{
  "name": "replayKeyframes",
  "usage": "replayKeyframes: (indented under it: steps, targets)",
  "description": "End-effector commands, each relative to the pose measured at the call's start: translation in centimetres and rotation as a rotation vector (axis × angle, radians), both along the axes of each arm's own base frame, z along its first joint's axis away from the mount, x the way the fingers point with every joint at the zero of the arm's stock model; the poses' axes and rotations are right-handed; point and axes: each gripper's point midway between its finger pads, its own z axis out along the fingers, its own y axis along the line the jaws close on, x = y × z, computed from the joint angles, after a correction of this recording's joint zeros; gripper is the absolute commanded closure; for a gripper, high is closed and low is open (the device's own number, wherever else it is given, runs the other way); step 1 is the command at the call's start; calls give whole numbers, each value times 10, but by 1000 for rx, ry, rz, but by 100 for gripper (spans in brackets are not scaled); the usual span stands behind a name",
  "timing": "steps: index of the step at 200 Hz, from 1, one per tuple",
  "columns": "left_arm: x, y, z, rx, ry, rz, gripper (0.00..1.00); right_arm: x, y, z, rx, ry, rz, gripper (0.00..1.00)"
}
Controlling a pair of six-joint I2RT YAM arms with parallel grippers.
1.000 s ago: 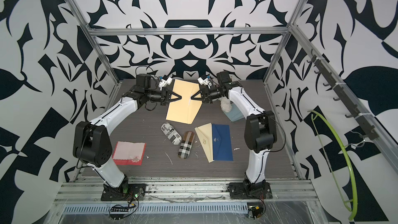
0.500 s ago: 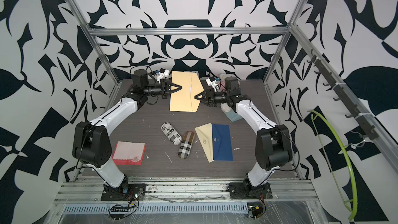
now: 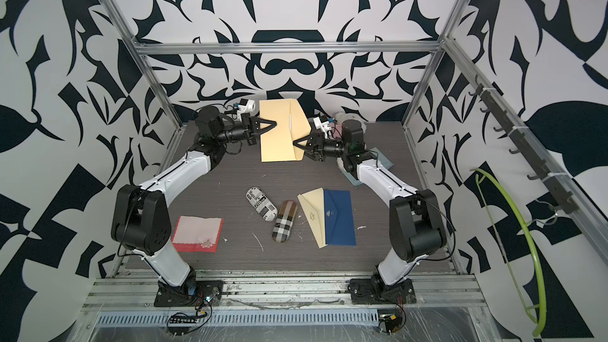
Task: Take the letter paper out of the envelope
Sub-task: Pick up the envelope from the envelope.
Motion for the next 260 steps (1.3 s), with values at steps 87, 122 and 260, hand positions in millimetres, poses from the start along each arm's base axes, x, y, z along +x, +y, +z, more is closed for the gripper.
replayKeyframes:
  steps: [87, 122, 260]
  targets:
    - [5, -1, 8, -21, -35, 25, 100, -9, 18, 31, 126, -48, 0, 71]
    - [7, 0, 4, -16, -30, 32, 100, -10, 19, 40, 157, -49, -6, 85]
    - [14, 26, -28, 344, 47, 234, 26, -2, -45, -18, -582, -182, -289, 100]
